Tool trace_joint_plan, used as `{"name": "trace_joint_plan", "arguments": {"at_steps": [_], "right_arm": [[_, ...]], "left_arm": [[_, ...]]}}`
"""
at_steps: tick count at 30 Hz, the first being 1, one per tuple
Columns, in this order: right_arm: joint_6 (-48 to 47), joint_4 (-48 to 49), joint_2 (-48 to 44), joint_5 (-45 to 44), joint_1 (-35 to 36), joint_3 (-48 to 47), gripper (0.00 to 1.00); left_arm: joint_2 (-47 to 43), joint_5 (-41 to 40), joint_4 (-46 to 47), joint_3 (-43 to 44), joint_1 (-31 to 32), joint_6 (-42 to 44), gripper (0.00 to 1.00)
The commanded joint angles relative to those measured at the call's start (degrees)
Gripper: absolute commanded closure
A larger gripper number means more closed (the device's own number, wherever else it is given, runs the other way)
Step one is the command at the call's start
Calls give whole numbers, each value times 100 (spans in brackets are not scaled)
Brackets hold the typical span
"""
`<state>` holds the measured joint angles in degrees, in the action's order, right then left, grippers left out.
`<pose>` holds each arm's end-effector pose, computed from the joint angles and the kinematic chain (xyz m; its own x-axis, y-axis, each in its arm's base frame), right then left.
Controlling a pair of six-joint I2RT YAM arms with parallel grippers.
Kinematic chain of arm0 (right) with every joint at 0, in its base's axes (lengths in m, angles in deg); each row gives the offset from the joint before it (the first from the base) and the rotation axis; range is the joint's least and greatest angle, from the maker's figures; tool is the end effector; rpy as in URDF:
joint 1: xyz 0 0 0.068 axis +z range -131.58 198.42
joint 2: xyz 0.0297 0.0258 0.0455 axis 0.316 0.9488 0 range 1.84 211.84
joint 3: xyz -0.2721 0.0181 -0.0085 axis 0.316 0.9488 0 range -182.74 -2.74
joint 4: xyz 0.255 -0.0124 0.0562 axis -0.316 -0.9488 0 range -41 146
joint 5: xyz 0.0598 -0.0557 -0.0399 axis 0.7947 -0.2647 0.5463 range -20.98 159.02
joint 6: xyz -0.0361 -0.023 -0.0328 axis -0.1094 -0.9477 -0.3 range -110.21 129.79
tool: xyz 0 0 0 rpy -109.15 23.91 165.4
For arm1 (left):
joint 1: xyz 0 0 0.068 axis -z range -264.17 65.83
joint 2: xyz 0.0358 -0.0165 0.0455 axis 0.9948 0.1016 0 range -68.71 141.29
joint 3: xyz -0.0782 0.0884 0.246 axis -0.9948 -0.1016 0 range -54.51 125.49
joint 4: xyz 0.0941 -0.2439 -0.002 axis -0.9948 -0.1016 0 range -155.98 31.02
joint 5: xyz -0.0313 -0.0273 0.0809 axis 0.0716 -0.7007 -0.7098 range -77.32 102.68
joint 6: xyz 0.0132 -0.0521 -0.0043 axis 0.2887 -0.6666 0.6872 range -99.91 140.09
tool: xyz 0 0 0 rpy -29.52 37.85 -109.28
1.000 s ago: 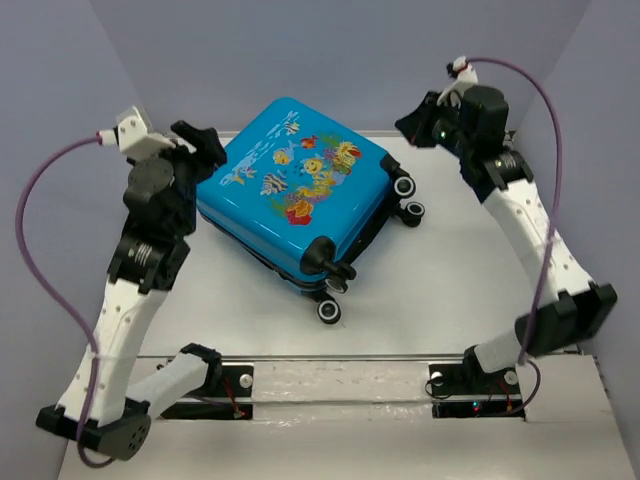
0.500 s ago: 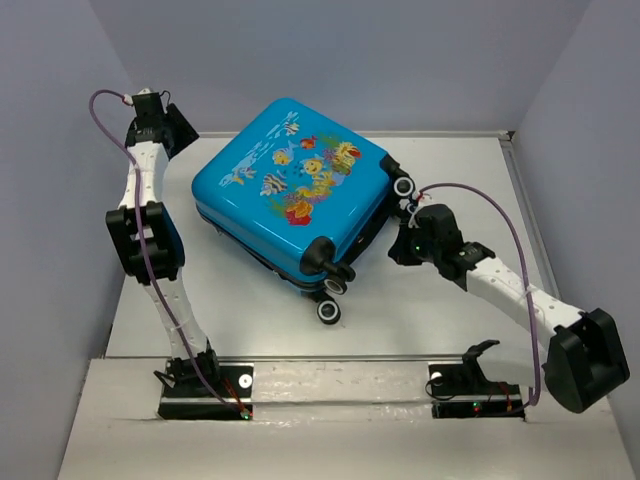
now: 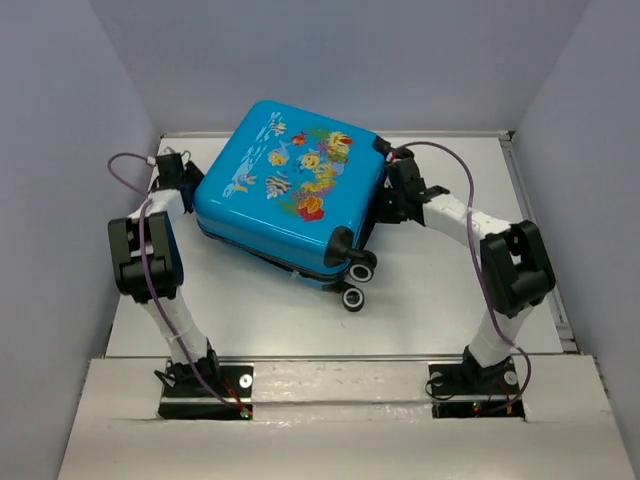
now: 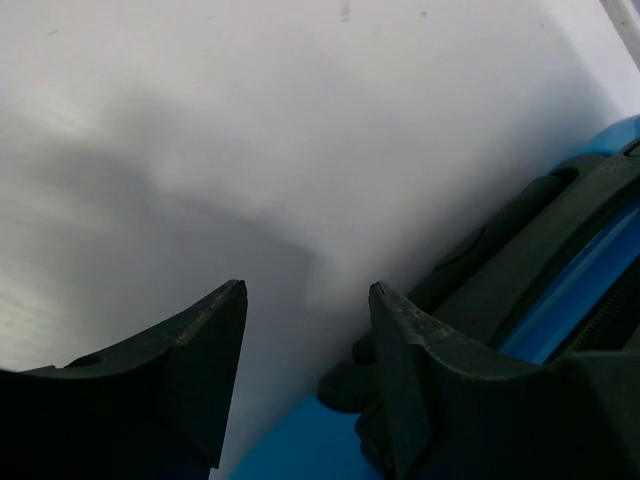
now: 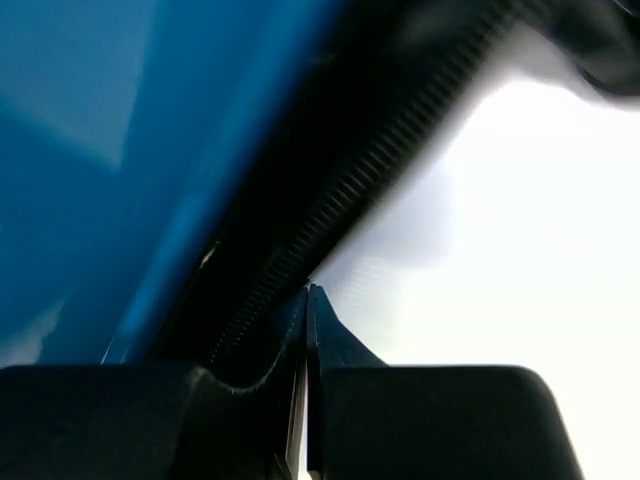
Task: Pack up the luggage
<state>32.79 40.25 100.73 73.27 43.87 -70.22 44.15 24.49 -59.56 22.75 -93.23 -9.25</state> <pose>0.3381 0.1637 0.2176 -0.7946 0.0533 -0.6048 -0.1777 0.9321 0.3157 0.4401 0.0629 0.1987 -0.5127 -0.5674 -0.6444 -0.2779 0.8198 -0.5007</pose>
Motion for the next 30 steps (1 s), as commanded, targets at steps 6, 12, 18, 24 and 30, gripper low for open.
{"name": "trace_joint_plan", "arguments": {"at_steps": [6,12,18,24,30], "right_arm": [[-59,-144,2387,2141,-163,-5103,22],[-384,-1484,2233,2070,-891,-6286,6],[-973,-1730,1056,2343,-1025,-5279,39],[-1264,894,-2151,2326,186,-624,93],[-130,3692,-3237,2642,609,3055,91]], "left_arm": [[-3276,383,1006,-4181,1687,-669,37],[-6404,6,17,-5124,2022,-889,34],[-7664,-162,-777,-4684,2057,-740,33],[-7446,-21,-435,-4491,2057,-546,31],[-6313,23,575,-3991,2057,-695,26]]}}
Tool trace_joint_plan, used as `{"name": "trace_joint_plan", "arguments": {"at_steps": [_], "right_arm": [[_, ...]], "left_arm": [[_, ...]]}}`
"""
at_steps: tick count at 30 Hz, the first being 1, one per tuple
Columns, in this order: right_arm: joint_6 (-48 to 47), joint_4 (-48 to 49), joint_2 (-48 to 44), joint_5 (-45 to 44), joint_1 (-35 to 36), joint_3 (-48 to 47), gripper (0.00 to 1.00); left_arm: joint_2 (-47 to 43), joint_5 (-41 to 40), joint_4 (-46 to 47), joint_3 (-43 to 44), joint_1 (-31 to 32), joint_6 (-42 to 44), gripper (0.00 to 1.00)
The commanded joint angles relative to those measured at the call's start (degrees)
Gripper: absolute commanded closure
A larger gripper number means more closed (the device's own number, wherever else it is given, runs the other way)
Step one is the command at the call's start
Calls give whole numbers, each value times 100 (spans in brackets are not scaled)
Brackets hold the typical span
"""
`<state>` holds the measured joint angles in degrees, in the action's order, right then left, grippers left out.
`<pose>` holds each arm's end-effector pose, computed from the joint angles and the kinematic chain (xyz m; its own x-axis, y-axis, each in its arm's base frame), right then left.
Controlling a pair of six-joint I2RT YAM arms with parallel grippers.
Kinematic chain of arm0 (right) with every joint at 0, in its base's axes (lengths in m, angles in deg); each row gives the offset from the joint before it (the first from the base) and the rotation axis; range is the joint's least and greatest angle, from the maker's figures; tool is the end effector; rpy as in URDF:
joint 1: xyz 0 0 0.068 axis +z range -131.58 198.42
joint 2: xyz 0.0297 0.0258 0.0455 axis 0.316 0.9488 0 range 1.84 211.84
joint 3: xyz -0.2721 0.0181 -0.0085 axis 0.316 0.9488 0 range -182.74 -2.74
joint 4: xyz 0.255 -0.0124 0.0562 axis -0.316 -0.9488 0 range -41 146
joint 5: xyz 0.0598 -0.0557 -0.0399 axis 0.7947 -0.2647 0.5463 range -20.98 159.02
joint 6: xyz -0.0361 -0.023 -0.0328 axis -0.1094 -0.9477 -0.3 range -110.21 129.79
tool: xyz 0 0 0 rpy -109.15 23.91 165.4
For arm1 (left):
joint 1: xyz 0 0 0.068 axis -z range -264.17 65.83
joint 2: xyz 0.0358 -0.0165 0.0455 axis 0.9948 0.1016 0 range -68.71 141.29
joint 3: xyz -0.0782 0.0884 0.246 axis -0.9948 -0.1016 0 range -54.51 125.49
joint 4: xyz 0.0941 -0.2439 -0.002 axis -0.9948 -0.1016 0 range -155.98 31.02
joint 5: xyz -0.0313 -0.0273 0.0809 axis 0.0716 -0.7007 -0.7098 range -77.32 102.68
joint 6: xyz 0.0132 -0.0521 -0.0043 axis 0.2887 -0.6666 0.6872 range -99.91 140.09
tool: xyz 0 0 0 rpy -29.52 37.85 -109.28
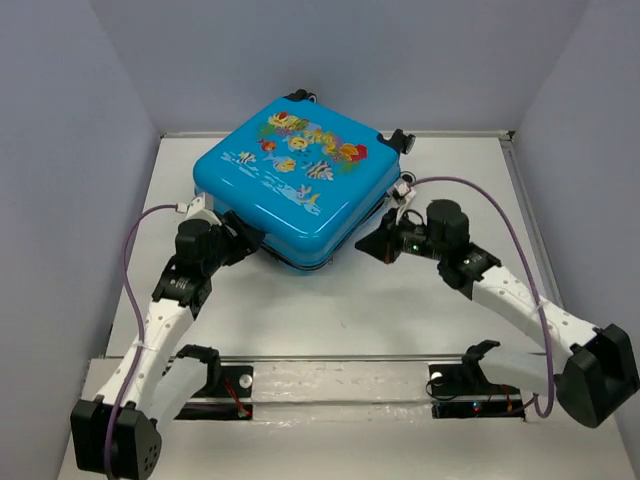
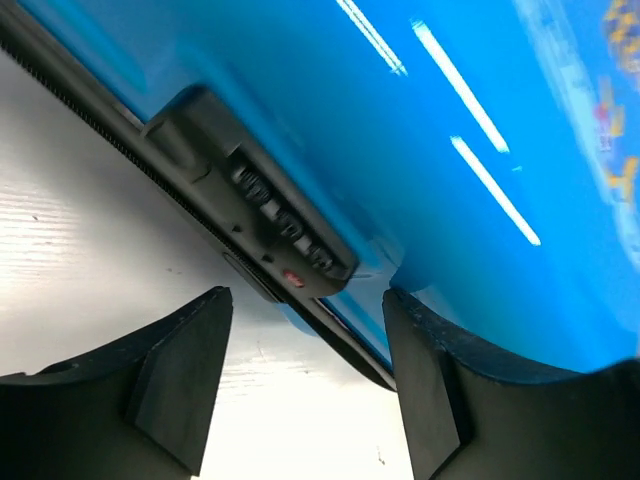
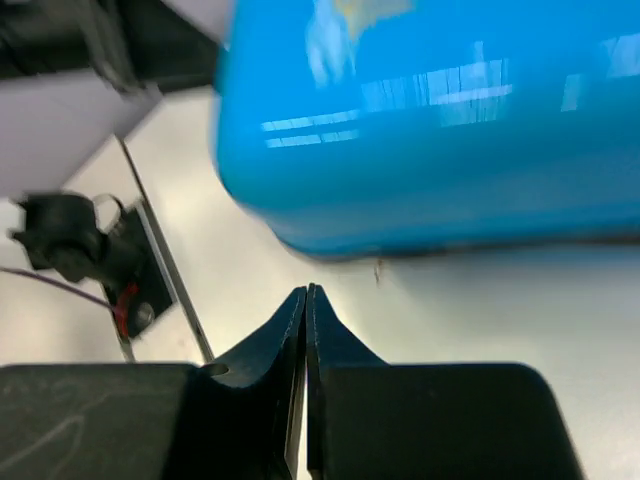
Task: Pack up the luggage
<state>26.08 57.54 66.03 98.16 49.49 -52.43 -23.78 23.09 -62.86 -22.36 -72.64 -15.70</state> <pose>0.2135 0.1488 0.3244 -0.4246 0.0301 -0.9049 -0.7690 0.5154 0.3781 0.1846 -0.0441 0.2730 -0.4421 -0.4968 -0.7468 0.1327 0.7872 -0.6022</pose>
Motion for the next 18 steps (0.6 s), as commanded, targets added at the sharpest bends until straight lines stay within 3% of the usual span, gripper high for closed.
{"name": "trace_joint_plan", "arguments": {"at_steps": [1,3,6,9,10,11,13,15,16,18], "right_arm": [[463,2016,331,74,135,1391,78],[340,2446,690,-171,320,1673,59],[357,2685,1113,-617,373,1682,56],[550,2361,1210,-1530,374,1446,60],[620,2229,1263,-1761,374,1366,65],[629,1984,1307,-2094,374,1200,67],[699,1693,1482,-2368,374,1015,73],[761,1587,1606,-2562,374,831,78],[822,1447,1745,-2650,321,699,83],[832,1384,1782,-2669,321,645,88]], "left_arm": [[769,67,994,634,-10,-51,26],[1147,-241,1169,976,-10,-121,24],[1229,-251,1030,1505,-10,-156,24],[721,-951,645,1890,-10,89,22],[563,-1363,504,2040,-36,299,21],[570,-1802,398,2399,-80,388,19],[990,-1754,230,2822,-457,494,18],[1960,-1377,47,3560,-886,547,17],[3046,-627,-138,4615,-1220,573,18],[3792,-532,-287,5203,-1425,634,19]]}}
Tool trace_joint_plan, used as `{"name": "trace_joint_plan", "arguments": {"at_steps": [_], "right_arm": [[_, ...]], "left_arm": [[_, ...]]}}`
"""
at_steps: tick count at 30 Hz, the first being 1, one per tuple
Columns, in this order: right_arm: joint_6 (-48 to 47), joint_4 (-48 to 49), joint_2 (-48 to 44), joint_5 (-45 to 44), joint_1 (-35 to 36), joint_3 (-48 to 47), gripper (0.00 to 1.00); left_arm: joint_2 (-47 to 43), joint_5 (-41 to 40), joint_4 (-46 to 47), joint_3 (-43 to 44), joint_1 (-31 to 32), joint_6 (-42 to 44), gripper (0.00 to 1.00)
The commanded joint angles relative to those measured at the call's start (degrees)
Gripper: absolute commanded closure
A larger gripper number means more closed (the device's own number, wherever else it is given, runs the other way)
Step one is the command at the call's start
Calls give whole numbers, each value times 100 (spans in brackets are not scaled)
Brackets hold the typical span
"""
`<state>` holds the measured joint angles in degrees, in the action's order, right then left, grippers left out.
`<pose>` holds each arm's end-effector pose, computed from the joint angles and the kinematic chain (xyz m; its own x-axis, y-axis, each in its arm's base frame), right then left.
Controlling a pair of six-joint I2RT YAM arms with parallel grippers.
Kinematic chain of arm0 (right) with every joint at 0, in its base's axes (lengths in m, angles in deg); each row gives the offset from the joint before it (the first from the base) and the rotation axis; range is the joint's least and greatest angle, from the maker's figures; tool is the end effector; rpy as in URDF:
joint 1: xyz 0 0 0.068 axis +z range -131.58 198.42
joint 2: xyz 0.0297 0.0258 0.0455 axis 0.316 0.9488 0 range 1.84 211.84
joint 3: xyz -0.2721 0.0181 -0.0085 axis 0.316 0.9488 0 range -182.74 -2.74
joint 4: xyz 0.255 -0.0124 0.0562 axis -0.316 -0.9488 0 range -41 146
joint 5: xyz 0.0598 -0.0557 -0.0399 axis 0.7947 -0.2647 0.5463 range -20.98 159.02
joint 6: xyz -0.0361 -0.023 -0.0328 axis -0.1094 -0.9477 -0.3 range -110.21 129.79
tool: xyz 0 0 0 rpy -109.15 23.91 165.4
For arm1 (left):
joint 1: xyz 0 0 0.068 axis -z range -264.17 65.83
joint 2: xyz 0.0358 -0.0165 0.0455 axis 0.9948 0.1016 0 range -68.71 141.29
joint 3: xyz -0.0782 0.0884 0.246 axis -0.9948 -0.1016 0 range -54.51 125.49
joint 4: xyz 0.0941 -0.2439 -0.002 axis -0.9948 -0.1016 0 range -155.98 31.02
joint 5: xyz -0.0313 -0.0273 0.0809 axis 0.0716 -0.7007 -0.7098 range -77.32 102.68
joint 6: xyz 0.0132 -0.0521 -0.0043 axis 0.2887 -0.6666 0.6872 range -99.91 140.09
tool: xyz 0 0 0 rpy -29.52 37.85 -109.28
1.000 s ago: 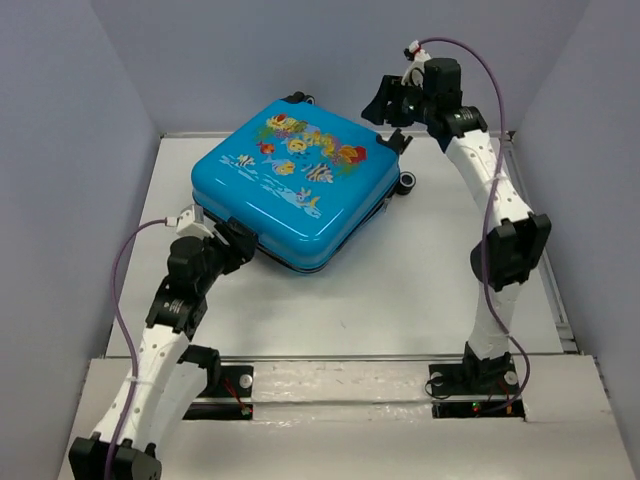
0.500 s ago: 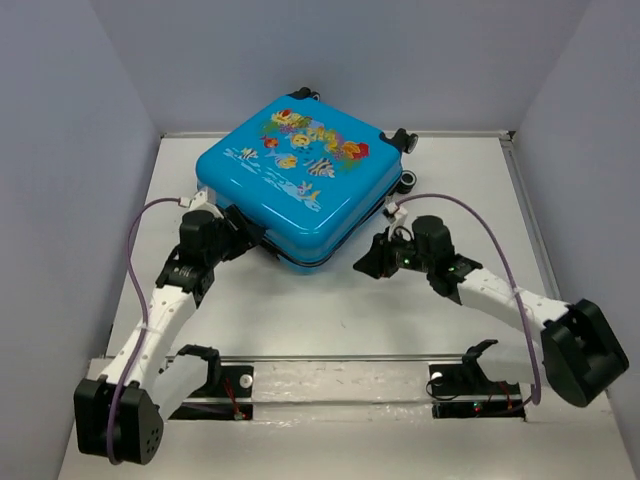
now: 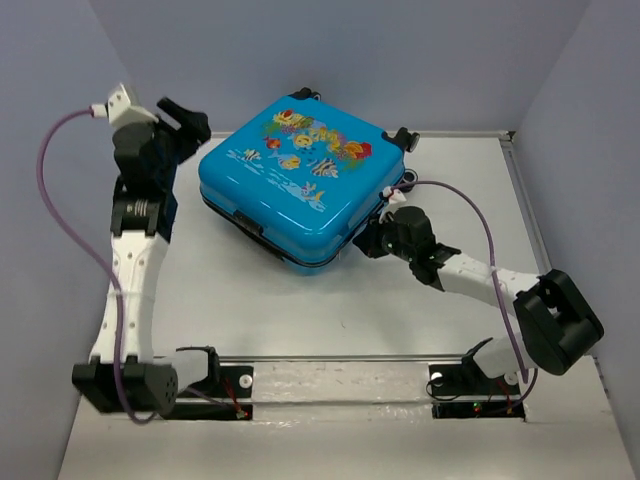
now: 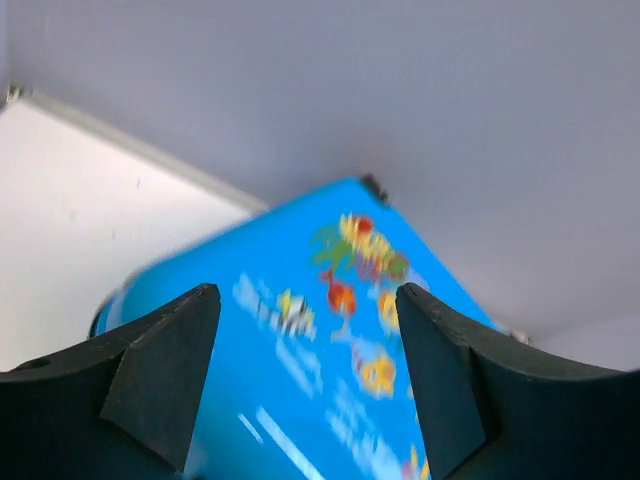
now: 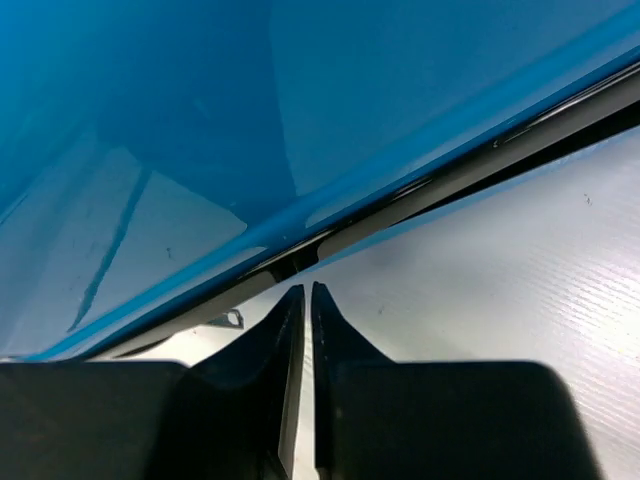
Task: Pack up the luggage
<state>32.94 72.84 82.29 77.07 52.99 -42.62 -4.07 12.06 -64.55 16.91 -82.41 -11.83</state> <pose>0.2454 0.1750 0.2162 -0.5669 0.0820 -0.8197 -0.4835 0.7725 0.4117 0.2526 -0.0073 0.4428 0.0073 -0.5291 -0.8485 0.0279 0.8483 -0.5288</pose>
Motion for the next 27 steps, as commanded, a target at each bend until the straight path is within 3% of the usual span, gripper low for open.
{"name": "trace_joint_plan", "arguments": {"at_steps": [1,10,13,17,20,27], "right_arm": [[163,-198,173,-551,-29,-363,90],[347,-375,498,-779,-152,-530,93],[374,-357,577,-762,-275,-626,93],[339,-295,788,-621,-573,-837,93],[330,-33,1060,-263,-793,-916,93],[-91,241,1492,319,-899,-1496,93]], "left_arm": [[2172,650,-181,1557,-527,291,19],[6178,1978,-1392,4958,-1178,450,21],[6683,2469,-1334,5383,-1178,345,22],[7088,2954,-692,5067,-1021,-42,26],[6871,2647,-386,4340,-818,-95,27],[5280,2410,2005,485,-633,-1166,28]]}}
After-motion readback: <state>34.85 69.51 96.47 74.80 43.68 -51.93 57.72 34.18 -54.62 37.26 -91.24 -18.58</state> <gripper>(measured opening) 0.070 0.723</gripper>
